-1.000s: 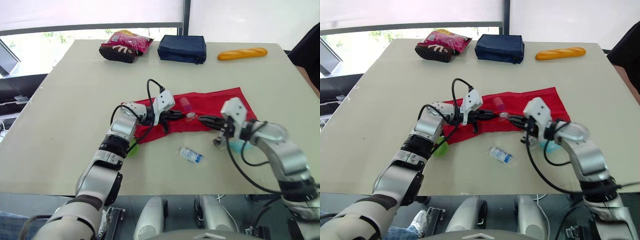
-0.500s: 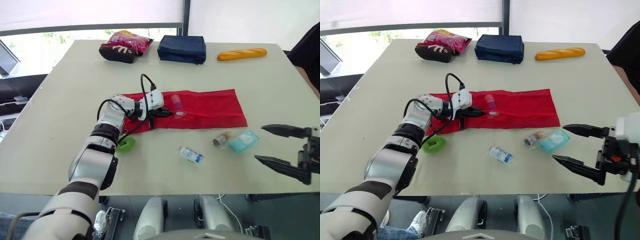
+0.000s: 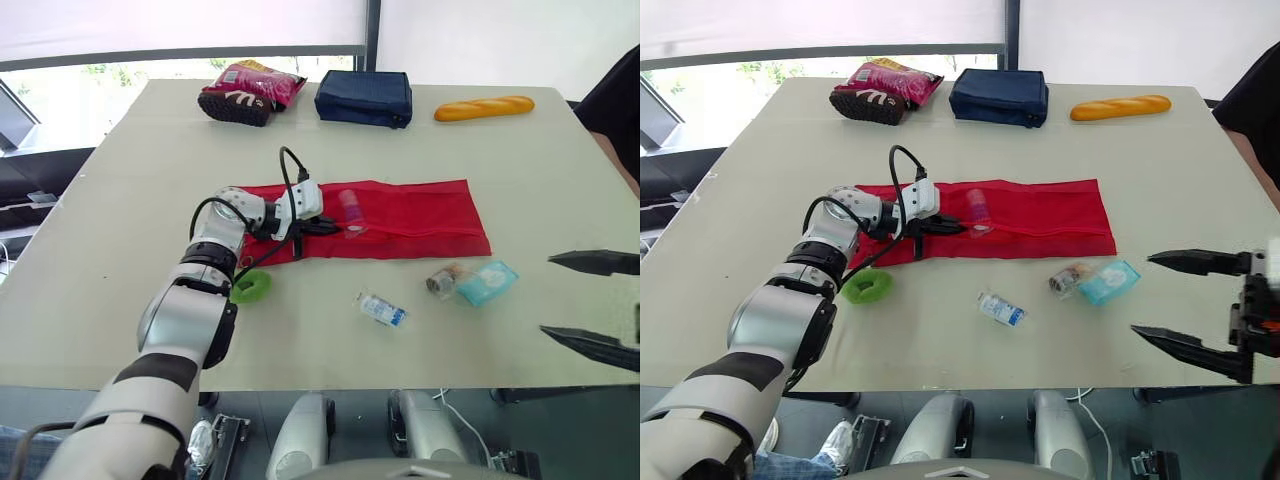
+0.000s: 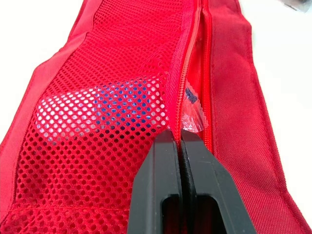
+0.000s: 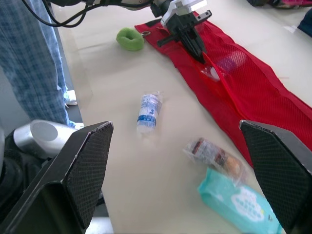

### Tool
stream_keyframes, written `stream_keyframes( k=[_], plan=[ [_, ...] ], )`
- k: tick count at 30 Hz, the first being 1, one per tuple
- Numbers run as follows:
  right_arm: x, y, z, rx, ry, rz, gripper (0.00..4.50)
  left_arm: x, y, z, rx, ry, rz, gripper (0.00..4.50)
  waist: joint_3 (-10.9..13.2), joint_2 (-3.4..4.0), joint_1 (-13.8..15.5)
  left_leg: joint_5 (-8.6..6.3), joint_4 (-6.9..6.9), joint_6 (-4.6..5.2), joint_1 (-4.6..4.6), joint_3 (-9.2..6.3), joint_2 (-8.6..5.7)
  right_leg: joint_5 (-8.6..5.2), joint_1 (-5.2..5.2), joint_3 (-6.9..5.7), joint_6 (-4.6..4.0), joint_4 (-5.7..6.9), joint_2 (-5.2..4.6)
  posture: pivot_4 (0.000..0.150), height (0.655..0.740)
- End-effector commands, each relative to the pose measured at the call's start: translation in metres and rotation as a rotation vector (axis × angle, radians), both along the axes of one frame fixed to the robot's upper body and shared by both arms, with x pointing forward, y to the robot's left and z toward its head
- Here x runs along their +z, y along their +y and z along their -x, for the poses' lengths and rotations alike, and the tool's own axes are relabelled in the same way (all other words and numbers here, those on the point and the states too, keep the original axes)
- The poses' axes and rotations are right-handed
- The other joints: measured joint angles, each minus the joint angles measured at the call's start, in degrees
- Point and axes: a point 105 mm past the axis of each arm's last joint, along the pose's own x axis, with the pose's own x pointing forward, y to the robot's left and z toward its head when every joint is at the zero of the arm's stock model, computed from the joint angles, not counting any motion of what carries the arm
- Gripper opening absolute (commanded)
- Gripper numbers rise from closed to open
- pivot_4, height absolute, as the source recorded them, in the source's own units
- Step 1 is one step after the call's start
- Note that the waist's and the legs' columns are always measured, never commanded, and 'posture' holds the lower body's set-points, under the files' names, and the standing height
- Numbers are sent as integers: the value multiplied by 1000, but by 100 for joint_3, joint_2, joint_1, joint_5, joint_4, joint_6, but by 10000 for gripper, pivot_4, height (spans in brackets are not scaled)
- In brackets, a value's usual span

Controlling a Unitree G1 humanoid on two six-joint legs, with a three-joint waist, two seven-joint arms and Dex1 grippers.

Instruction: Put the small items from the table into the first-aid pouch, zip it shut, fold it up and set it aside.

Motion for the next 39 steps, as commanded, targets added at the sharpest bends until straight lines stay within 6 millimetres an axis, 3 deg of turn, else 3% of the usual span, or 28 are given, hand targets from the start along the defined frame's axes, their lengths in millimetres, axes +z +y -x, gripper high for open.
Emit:
stream_keyframes(
  k=[1,5,14,20,24,25,28,29,30,32,34,36,39],
  plan=[
    [-17,29,-8,15,-49,56,44201,16,-3,-2,-31,-62,10,0,-2,-4,-14,0,0,0,0,0,0,0,0,0,0,0,0,1500,7105],
    [-43,59,-20,17,-47,96,44201,15,-5,0,-49,-56,9,0,-1,-5,-6,0,0,0,-2,1,1,0,-3,0,-1,2,0,1500,7105],
    [-80,105,-49,-18,32,116,44201,16,-9,1,-69,-60,13,0,-1,-6,1,0,3,0,-3,-3,-4,9,-3,-1,-16,3,-3,1500,7105],
    [-113,111,-54,-16,134,232,44201,17,-11,2,-77,-58,16,0,-1,-6,1,0,3,0,-6,-5,-5,13,-3,-3,-25,3,-3,1500,7105],
    [-122,110,-58,-42,159,254,44201,16,-13,2,-76,-53,30,0,-1,-6,1,0,3,0,-5,-7,-5,14,-3,-4,-25,5,-3,1500,7105],
    [-123,112,-58,-38,161,251,39238,16,-13,2,-73,-50,35,0,-1,-6,-1,0,3,0,-5,-8,-5,13,-3,-4,-24,6,-2,1500,7105],
    [-123,117,-60,-43,173,230,32279,14,-14,3,-72,-42,43,0,-1,-6,-5,0,3,0,-4,-7,-5,13,-3,-4,-25,7,-2,1500,7105],
    [-121,119,-60,-50,177,211,25341,13,-15,3,-76,-40,43,0,-1,-6,-4,0,3,0,-4,-7,-5,14,-3,-4,-25,6,-1,1500,7105],
    [-119,120,-61,-53,179,199,23137,13,-15,4,-78,-39,43,0,-2,-7,-5,0,3,0,-4,-7,-5,14,-4,-4,-24,7,-1,1500,7105],
    [-118,118,-59,-55,176,202,11522,12,-16,4,-79,-38,45,0,-2,-7,0,0,3,0,-4,-8,-5,14,-3,-5,-25,8,-1,1500,7105],
    [-117,116,-59,-62,175,205,4107,12,-17,3,-79,-38,47,0,-2,-7,1,0,4,0,-4,-10,-5,14,-3,-5,-25,7,-2,1500,7105],
    [-114,114,-58,-70,172,201,207,13,-18,3,-79,-38,51,0,-2,-6,0,0,4,0,-4,-9,-6,14,-3,-5,-25,7,-3,1500,7105],
    [-104,109,-60,-129,167,160,207,13,-19,4,-83,-36,60,0,-2,-7,1,0,4,0,-5,-10,-6,14,-3,-5,-25,8,-3,1500,7105]
  ],
)
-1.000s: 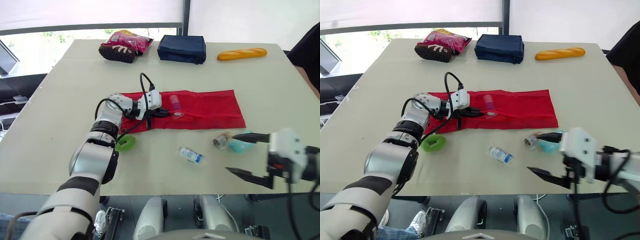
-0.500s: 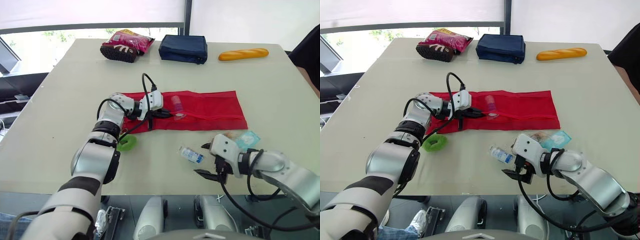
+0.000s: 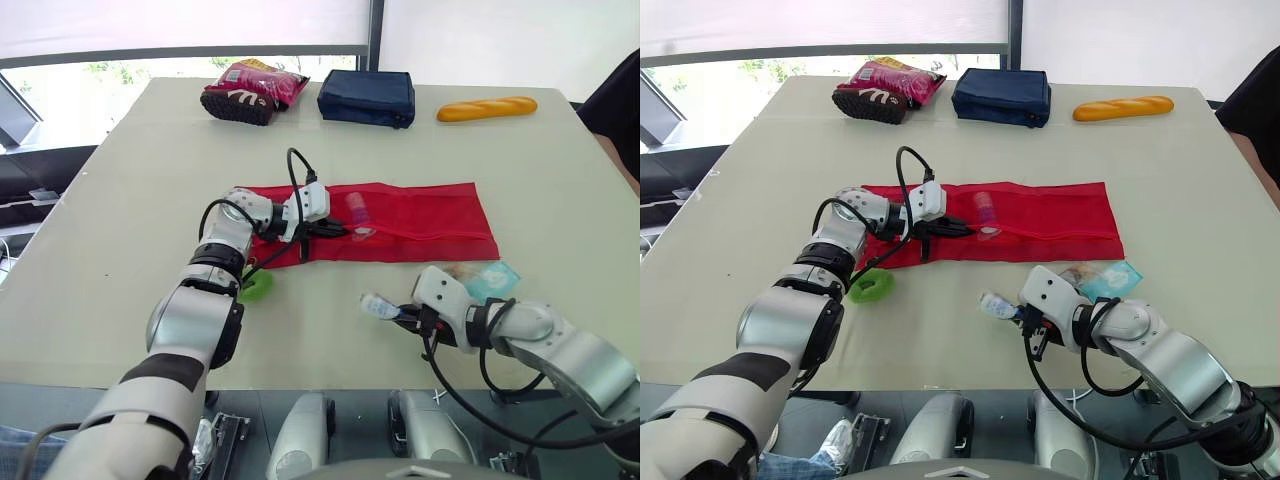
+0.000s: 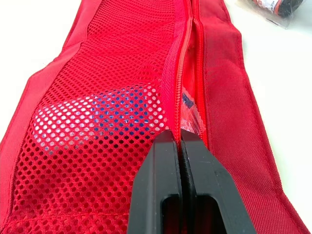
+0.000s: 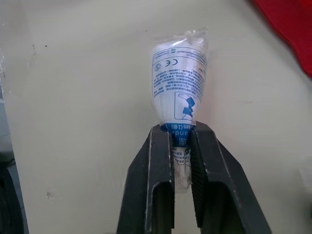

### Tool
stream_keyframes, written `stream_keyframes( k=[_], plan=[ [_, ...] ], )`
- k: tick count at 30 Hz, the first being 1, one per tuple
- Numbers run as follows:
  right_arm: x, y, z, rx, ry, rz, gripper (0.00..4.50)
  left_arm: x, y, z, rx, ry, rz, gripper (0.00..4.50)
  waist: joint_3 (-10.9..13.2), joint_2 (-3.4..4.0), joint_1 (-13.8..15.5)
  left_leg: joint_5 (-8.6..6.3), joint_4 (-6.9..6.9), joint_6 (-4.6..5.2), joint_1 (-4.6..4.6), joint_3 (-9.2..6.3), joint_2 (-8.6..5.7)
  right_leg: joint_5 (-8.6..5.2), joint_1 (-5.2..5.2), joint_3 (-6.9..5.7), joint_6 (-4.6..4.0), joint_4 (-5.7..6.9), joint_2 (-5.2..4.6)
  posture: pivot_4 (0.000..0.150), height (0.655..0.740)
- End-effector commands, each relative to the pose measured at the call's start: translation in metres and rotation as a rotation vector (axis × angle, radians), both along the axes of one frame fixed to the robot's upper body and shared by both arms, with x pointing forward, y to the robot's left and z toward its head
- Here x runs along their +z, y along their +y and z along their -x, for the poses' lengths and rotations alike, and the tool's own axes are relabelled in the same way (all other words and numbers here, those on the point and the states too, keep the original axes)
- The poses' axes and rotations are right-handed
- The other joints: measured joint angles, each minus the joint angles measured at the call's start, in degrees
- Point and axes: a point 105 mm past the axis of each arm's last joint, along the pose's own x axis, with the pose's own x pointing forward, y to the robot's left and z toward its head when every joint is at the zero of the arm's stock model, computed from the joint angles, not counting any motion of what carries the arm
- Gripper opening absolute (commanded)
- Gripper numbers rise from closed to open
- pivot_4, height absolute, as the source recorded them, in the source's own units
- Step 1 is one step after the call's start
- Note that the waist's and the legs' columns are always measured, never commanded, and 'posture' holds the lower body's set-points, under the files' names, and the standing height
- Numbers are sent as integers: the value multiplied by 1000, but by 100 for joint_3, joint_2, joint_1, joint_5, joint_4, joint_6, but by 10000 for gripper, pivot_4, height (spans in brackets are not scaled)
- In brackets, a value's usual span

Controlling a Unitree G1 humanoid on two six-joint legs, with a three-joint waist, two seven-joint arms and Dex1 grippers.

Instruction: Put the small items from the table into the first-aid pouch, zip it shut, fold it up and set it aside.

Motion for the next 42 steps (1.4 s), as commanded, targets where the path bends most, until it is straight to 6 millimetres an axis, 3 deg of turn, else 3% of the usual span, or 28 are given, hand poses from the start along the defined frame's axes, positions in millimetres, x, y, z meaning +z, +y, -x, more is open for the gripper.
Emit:
stream_keyframes(
  k=[1,7,19,25,29,32,42],
  plan=[
    [23,-4,-3,-79,-53,-71,207,14,-5,-1,-22,-44,42,0,0,0,-1,0,0,0,0,-2,0,0,0,-1,0,1,0,1500,7105],
    [39,-6,-23,-283,-73,-176,207,15,-8,1,-36,-36,68,0,0,0,-6,0,0,0,1,-2,2,1,0,-1,-1,3,2,1500,7105],
    [24,-16,-75,-552,-113,-122,207,13,-17,7,-82,-30,99,0,-1,1,-16,0,0,0,0,0,-2,1,-1,0,-2,4,1,1500,7105],
    [24,-13,-78,-559,-120,-125,207,13,-19,8,-90,-31,109,0,-1,1,-19,0,0,0,0,0,-2,1,-1,1,-2,5,1,1500,7105],
    [26,7,-60,-413,-100,-141,207,16,-21,4,-53,-27,141,0,-1,2,-19,0,0,0,0,-2,-1,1,-1,1,-2,5,1,1500,7105],
    [23,10,-54,-387,-87,-129,207,15,-22,3,-46,-33,136,0,-1,1,-21,0,0,0,0,-2,-1,1,-1,0,-2,5,2,1500,7105],
    [17,-13,-73,-557,-95,-107,207,14,-25,7,-74,-26,154,0,-1,1,-17,0,0,0,0,-2,-2,1,-1,0,-2,4,1,1500,7105]
  ],
)
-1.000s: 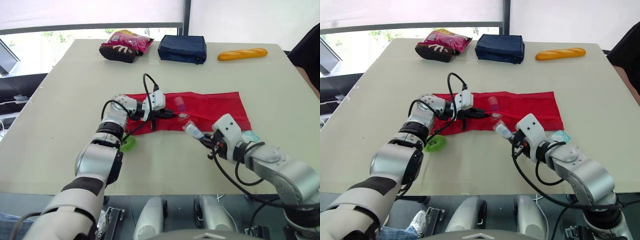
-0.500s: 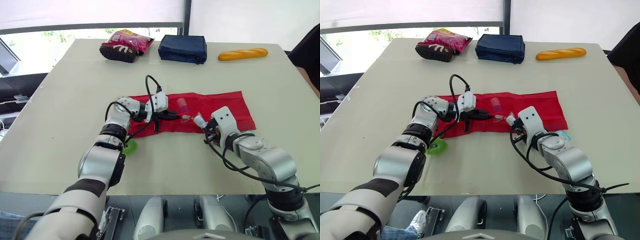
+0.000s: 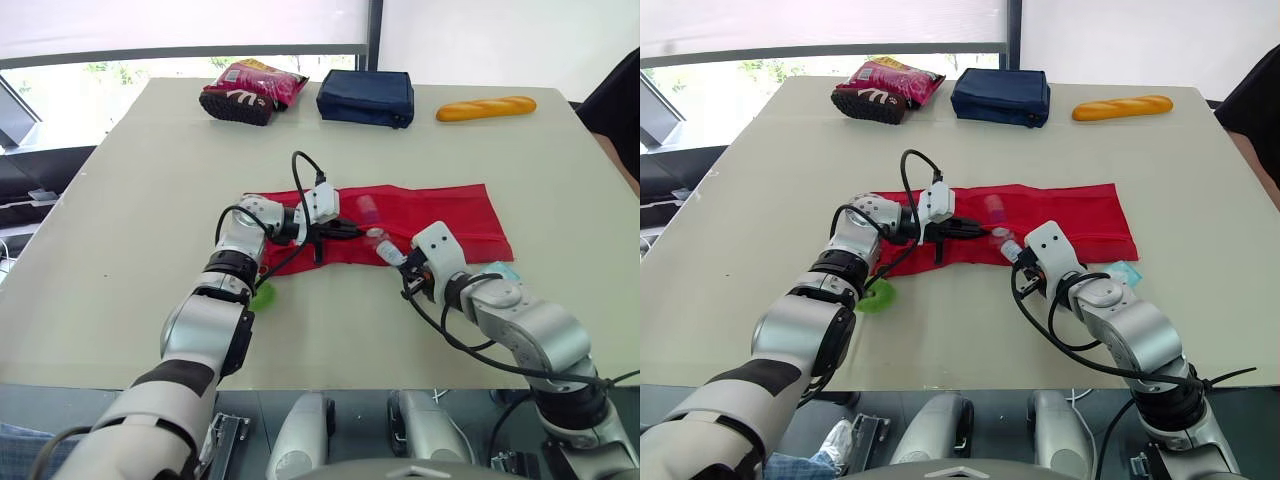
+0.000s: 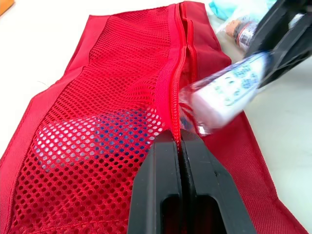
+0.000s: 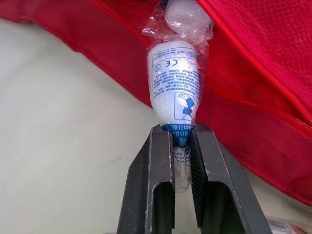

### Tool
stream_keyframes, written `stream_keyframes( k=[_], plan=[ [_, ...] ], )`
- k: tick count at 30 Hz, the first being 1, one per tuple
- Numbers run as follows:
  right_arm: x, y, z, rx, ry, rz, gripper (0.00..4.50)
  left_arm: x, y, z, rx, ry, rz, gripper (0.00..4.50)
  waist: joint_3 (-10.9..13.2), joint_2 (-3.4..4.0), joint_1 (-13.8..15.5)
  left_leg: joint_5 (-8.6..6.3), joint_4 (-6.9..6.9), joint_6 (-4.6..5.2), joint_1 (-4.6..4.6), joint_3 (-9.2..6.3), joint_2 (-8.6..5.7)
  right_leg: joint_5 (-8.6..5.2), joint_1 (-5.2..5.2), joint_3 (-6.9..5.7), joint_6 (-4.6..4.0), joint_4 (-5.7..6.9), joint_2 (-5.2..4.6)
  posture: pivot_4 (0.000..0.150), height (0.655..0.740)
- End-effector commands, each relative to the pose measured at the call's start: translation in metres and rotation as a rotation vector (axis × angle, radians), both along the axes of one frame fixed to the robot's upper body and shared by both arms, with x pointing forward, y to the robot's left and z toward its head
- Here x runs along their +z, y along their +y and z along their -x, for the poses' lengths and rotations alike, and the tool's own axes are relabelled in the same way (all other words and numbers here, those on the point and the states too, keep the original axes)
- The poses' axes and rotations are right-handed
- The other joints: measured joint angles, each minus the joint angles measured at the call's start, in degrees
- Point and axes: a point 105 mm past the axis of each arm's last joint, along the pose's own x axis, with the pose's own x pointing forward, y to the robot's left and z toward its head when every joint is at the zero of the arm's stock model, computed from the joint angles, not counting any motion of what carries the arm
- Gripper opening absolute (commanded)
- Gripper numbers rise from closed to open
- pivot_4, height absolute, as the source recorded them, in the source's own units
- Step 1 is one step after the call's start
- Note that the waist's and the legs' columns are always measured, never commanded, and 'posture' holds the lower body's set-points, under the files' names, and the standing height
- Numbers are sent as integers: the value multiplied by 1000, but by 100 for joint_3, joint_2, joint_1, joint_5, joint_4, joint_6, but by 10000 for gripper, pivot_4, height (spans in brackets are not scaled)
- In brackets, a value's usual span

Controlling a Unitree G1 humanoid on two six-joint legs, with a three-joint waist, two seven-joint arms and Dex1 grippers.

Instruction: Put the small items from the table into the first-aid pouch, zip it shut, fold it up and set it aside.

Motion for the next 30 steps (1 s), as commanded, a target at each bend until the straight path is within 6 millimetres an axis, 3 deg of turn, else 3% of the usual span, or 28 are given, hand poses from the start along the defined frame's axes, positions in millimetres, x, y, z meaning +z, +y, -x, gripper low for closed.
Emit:
stream_keyframes(
  k=[1,10,19,30],
  plan=[
    [10,-11,-11,-97,-45,-33,207,12,-3,1,-23,-43,44,0,0,0,-1,0,0,0,0,0,0,0,0,0,0,0,0,1500,7105],
    [26,-14,-17,-153,-107,-50,207,9,-3,3,-32,-37,32,0,0,0,-2,0,0,0,0,0,0,0,0,0,0,0,0,1500,7105],
    [19,-17,-19,-229,-100,-58,207,10,-3,3,-39,-40,28,0,0,1,-4,0,0,0,0,0,0,0,0,0,0,1,1,1500,7105],
    [20,27,-35,-121,-103,-86,207,11,-6,3,-51,-44,27,0,0,2,-18,0,-1,0,0,1,1,0,-1,0,0,0,2,1500,7105]
  ],
)
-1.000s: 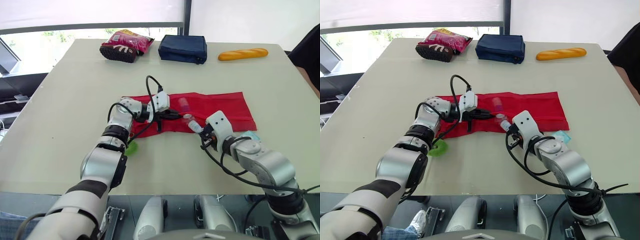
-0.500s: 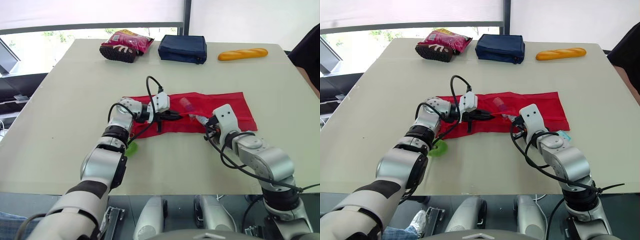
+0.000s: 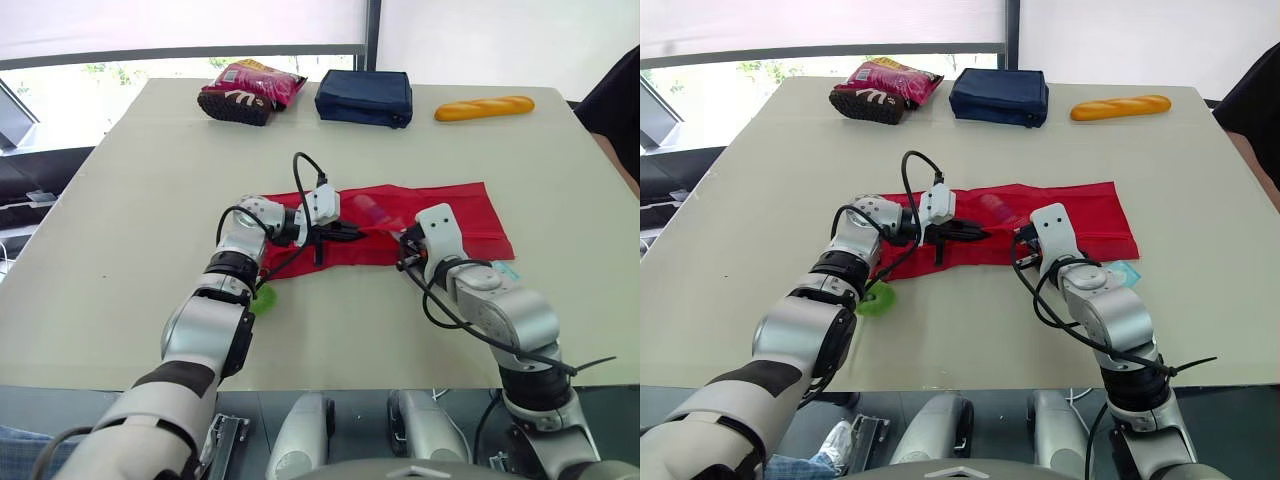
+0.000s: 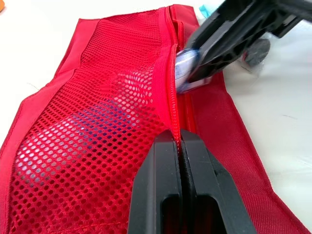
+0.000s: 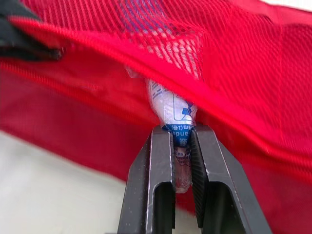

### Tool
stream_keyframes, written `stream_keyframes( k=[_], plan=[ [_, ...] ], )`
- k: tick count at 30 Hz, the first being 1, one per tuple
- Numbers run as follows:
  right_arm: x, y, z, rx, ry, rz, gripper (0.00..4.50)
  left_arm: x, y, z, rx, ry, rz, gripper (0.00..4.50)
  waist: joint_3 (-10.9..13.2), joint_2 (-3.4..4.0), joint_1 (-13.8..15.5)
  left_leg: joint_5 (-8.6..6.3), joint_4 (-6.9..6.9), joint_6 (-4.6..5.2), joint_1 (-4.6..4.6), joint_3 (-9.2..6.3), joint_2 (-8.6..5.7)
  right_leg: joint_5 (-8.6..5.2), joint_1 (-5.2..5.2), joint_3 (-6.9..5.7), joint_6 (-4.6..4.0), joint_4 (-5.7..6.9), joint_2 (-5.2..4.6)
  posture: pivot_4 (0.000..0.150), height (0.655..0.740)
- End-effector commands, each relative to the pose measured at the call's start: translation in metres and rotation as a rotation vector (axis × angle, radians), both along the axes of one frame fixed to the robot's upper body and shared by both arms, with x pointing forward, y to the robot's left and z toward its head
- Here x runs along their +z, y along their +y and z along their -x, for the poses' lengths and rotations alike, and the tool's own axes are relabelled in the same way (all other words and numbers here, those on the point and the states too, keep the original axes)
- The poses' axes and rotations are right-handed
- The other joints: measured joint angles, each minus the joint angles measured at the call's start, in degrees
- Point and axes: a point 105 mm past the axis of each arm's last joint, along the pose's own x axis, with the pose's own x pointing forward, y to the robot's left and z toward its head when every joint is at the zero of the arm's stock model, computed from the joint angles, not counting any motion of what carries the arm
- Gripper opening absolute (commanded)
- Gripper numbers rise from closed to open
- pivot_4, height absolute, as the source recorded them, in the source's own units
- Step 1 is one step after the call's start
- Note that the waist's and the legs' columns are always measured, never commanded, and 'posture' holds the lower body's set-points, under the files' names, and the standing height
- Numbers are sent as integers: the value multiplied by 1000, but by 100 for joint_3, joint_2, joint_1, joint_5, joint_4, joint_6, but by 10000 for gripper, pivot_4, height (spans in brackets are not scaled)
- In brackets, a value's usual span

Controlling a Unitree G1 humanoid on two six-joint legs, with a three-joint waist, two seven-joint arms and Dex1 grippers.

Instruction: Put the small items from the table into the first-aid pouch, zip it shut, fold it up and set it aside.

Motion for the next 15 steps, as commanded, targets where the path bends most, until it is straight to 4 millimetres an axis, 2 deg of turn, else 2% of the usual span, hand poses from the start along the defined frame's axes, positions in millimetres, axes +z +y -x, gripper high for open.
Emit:
stream_keyframes(
  k=[1,12,15],
  plan=[
    [15,18,-4,63,-65,-14,207,12,-5,0,-28,-49,28,0,0,0,-3,0,0,0,0,1,0,0,0,0,0,0,0,1500,7105],
    [19,36,-4,127,-85,-50,207,12,-5,0,-30,-51,28,0,0,0,-6,0,0,0,0,0,0,0,-1,0,0,1,0,1500,7105],
    [19,32,-5,100,-86,-50,207,12,-6,1,-32,-52,28,0,0,0,-7,0,0,0,0,-1,1,0,-1,0,0,1,0,1500,7105]
  ],
)
